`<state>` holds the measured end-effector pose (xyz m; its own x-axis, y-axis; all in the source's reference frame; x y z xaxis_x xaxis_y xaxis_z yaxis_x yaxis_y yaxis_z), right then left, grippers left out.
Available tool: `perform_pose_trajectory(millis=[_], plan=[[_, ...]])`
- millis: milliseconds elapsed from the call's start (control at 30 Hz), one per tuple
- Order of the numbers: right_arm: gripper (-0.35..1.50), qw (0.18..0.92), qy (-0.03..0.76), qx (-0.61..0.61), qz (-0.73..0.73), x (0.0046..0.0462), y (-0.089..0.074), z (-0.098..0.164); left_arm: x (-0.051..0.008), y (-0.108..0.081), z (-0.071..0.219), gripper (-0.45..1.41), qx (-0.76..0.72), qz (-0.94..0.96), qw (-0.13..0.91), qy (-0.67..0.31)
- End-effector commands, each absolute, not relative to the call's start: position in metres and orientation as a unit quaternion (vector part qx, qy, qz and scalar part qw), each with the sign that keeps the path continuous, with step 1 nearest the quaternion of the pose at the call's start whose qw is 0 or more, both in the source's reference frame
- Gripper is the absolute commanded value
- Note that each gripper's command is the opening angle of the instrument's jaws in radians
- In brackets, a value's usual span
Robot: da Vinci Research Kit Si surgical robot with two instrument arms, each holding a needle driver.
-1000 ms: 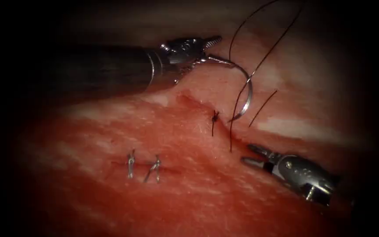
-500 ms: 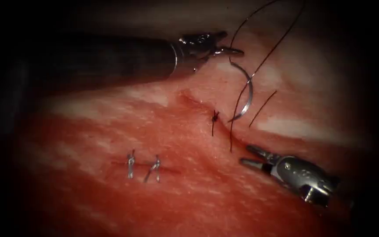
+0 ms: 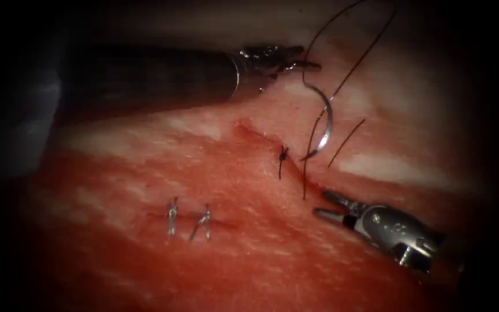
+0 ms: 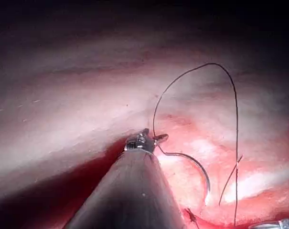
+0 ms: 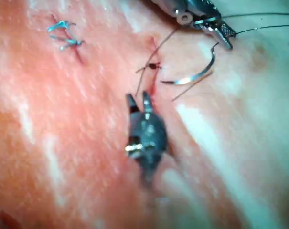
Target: Wound Closure
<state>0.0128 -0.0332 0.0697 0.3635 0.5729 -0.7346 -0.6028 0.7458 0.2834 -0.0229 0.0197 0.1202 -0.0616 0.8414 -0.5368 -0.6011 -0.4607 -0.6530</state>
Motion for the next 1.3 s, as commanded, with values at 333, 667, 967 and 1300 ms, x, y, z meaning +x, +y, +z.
perform_pose_trajectory(millis=[333,667,967,1300], plan=[[0.32,0.825,0.439,-0.016,0.356,0.0134,-0.033,0.07,-0.0241,0.02,0.119,-0.45,-0.491,0.718,0.466,-0.164],[0.3,0.819,0.444,-0.019,0.364,0.0106,-0.032,0.069,-0.0173,0.02,0.109,-0.45,-0.502,0.754,0.396,-0.153],[-0.35,0.793,0.484,-0.007,0.369,0.0101,-0.029,0.066,-0.0114,0.017,0.101,-0.45,-0.487,0.788,0.35,-0.14],[-0.35,0.786,0.515,-0.052,0.339,0.0121,-0.024,0.065,-0.0119,0.014,0.099,-0.45,-0.44,0.836,0.303,-0.122]])
